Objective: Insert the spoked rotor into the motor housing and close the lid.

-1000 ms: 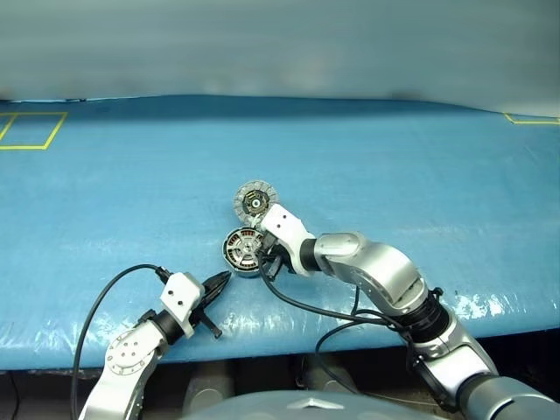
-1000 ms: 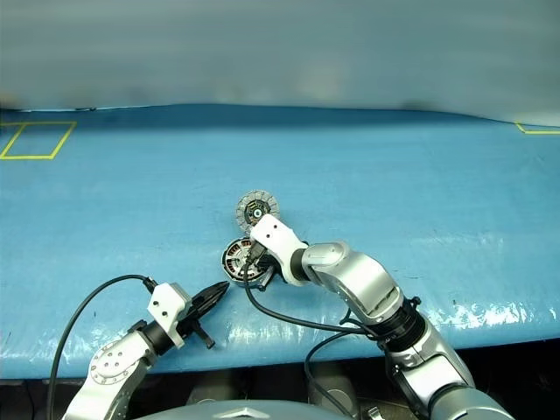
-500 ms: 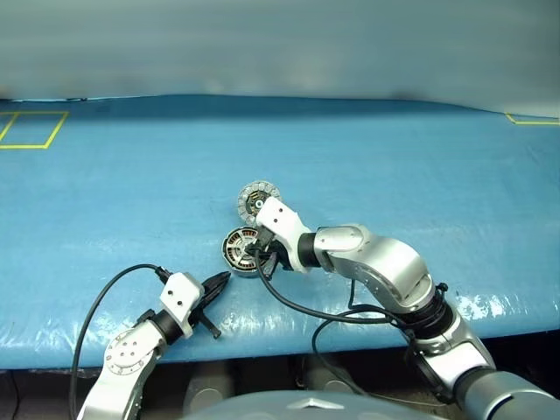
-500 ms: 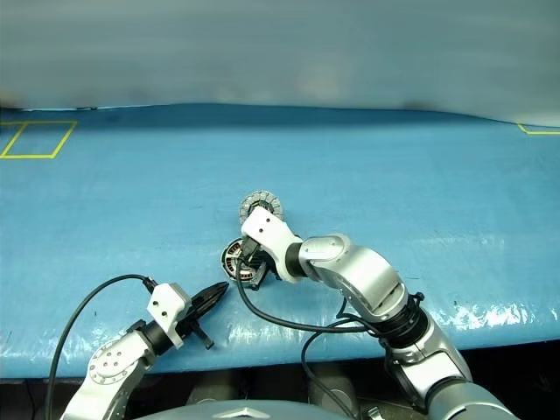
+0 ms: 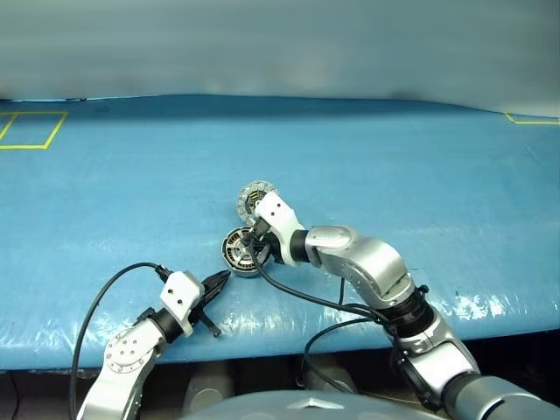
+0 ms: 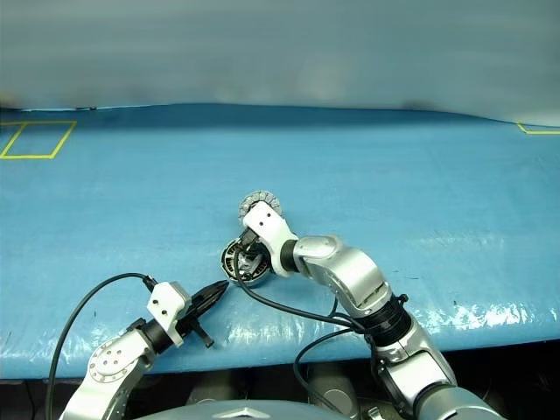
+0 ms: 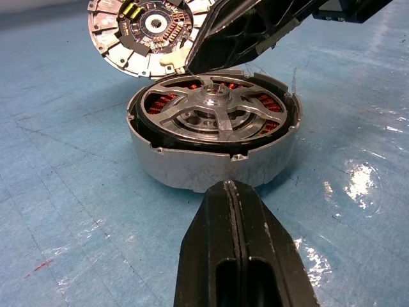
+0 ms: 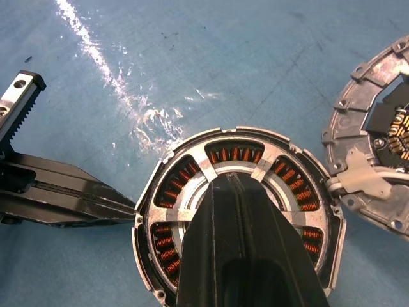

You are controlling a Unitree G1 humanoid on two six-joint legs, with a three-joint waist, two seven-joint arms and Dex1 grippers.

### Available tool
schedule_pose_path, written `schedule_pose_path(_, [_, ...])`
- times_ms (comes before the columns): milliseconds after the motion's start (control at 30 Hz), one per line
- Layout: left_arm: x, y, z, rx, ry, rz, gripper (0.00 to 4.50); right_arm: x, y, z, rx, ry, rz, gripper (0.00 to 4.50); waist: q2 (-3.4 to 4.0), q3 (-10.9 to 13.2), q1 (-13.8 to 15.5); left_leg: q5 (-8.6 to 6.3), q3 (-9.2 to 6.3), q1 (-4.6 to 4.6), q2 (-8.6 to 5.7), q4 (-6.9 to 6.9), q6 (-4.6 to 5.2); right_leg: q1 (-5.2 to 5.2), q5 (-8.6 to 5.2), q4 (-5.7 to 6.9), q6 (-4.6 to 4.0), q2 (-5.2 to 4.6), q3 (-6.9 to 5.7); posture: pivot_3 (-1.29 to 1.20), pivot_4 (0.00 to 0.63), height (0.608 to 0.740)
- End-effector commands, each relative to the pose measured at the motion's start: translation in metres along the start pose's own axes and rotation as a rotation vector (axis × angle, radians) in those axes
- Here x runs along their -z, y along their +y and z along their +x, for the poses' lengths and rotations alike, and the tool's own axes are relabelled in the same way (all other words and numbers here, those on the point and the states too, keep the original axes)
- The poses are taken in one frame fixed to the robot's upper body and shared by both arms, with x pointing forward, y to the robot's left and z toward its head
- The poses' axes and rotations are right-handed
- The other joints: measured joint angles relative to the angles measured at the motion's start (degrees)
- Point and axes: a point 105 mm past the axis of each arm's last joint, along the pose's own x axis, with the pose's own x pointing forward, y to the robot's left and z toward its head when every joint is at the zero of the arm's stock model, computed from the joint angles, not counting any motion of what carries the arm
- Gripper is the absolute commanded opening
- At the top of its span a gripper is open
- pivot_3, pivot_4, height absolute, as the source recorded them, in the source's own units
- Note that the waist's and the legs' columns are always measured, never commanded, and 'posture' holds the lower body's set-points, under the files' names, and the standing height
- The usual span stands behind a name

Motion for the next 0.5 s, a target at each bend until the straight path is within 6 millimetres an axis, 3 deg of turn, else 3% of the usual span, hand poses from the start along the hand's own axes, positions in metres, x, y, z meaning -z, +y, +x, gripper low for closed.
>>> schedule_pose_path(33, [-0.002, 0.001, -0.002, -0.013, -0.015, -0.010, 0.00, -0.001, 0.005, 0.001, -0.020, -0.014, -0.011, 0.02, 0.00, 0.0, 0.0, 0.00, 0.00, 0.00, 0.00, 0.00, 0.00, 0.00, 0.00, 0.00, 0.00, 0.00, 0.00, 0.00, 0.150, 0.740])
schedule_pose_path(233, [-0.002, 0.000, -0.002, -0.013, -0.015, -0.012, 0.00, 0.006, 0.008, 0.001, -0.030, 0.010, -0.002, 0.02, 0.00, 0.0, 0.0, 0.00, 0.00, 0.02, 0.00, 0.00, 0.00, 0.01, -0.01, 0.00, -0.01, 0.00, 0.00, 0.00, 0.150, 0.740])
schedule_pose_path(500, [-0.003, 0.000, -0.001, -0.008, -0.018, -0.011, 0.00, 0.010, -0.002, 0.008, 0.039, 0.038, 0.028, 0.02, 0.01, 0.0, 0.0, 0.00, 0.01, 0.04, 0.00, 0.01, 0.00, 0.02, -0.04, 0.00, -0.06, 0.02, 0.00, 0.00, 0.150, 0.740])
